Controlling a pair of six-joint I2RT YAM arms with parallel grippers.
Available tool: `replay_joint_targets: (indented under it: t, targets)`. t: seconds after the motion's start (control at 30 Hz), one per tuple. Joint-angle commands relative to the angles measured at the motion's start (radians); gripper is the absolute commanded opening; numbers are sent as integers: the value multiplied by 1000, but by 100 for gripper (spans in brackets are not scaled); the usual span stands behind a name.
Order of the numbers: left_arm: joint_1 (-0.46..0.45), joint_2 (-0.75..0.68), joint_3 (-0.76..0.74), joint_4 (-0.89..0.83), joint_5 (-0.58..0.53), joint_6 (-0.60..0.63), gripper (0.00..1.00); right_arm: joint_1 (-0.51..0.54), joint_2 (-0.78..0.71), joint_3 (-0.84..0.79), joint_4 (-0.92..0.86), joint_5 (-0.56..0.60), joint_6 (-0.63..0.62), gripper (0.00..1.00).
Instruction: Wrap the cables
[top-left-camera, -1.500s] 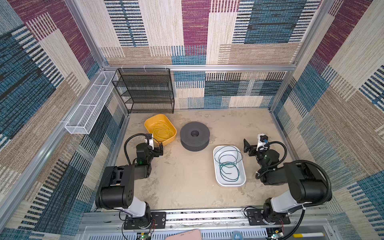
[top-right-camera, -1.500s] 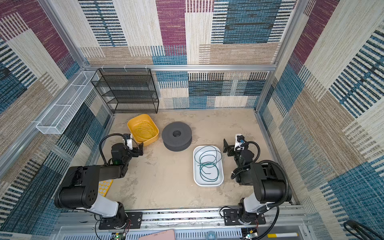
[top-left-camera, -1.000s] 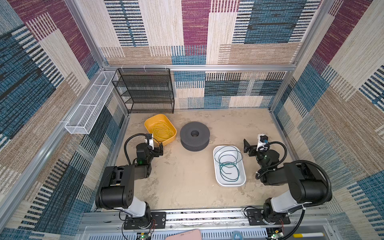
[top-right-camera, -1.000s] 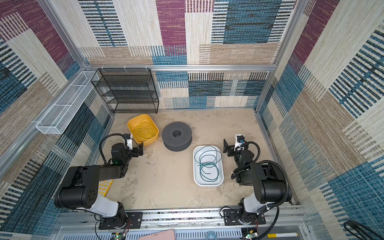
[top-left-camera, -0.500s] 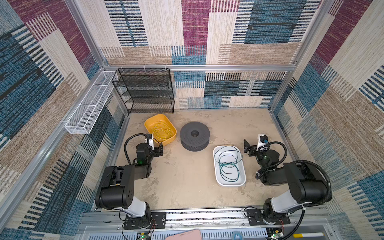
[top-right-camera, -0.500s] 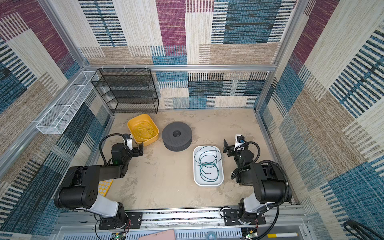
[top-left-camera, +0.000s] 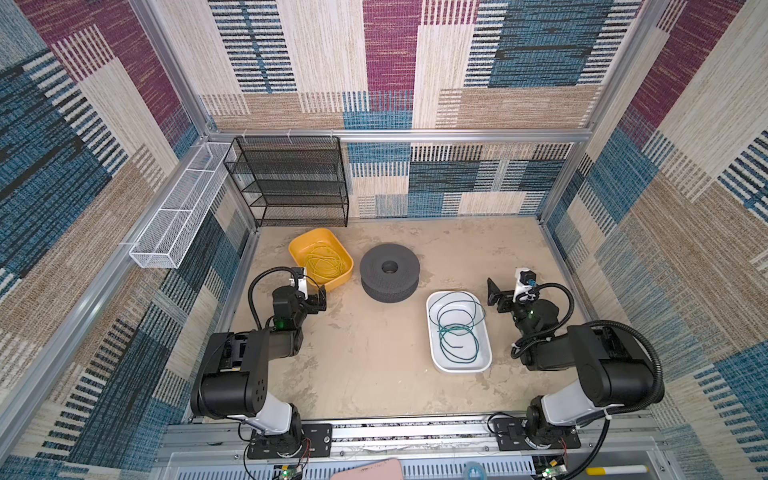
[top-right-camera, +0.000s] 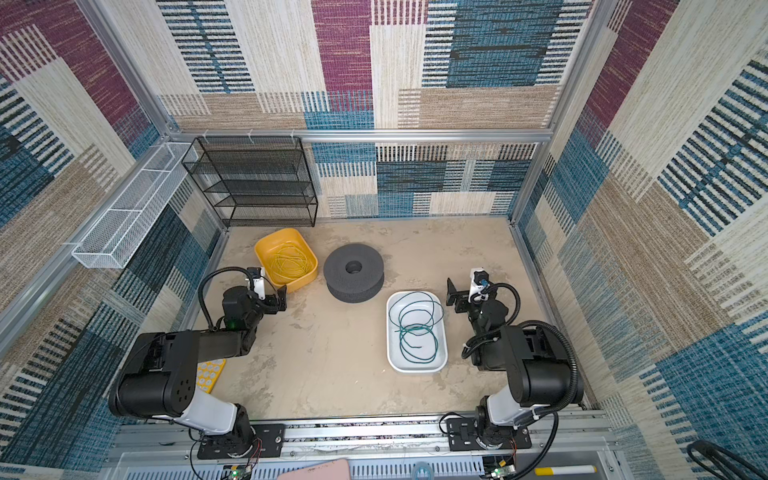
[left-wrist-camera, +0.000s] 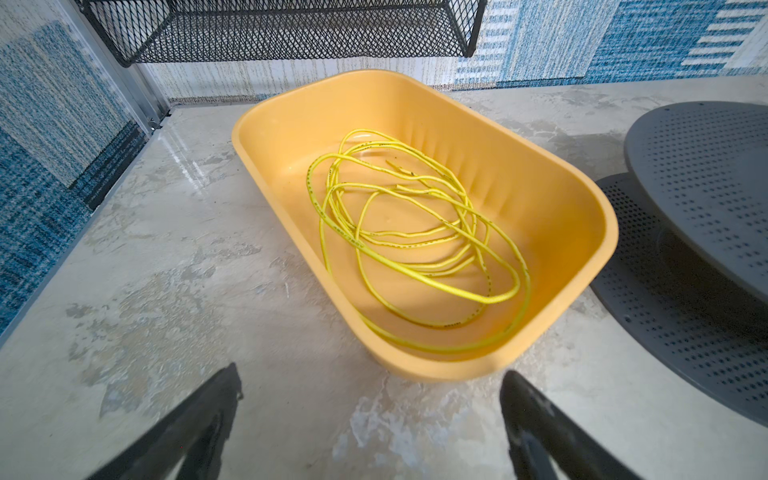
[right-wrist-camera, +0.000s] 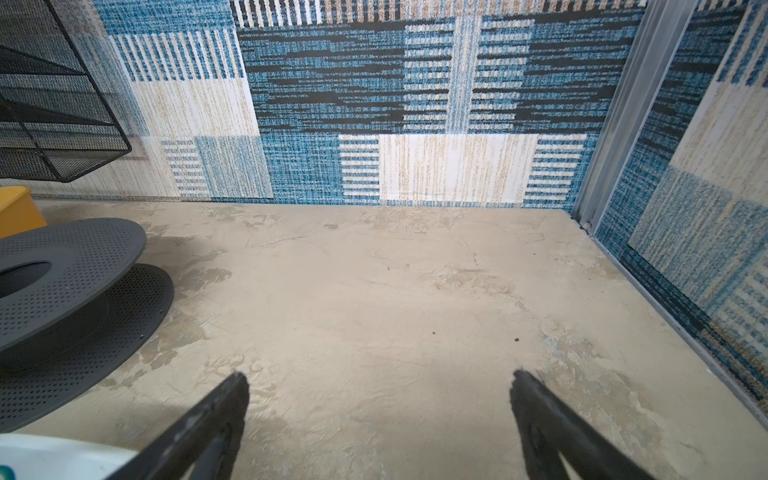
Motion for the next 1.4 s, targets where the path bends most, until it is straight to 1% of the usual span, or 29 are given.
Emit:
replay_joint_targets:
  t: [0.0,1.37]
  targets:
    - [0,-2,3,5,3,-17,99,0,-4,-2,28,7,-2,99]
    - [5,0,6,-2,11,-22,99,0,-3,-2,27,9,0,99]
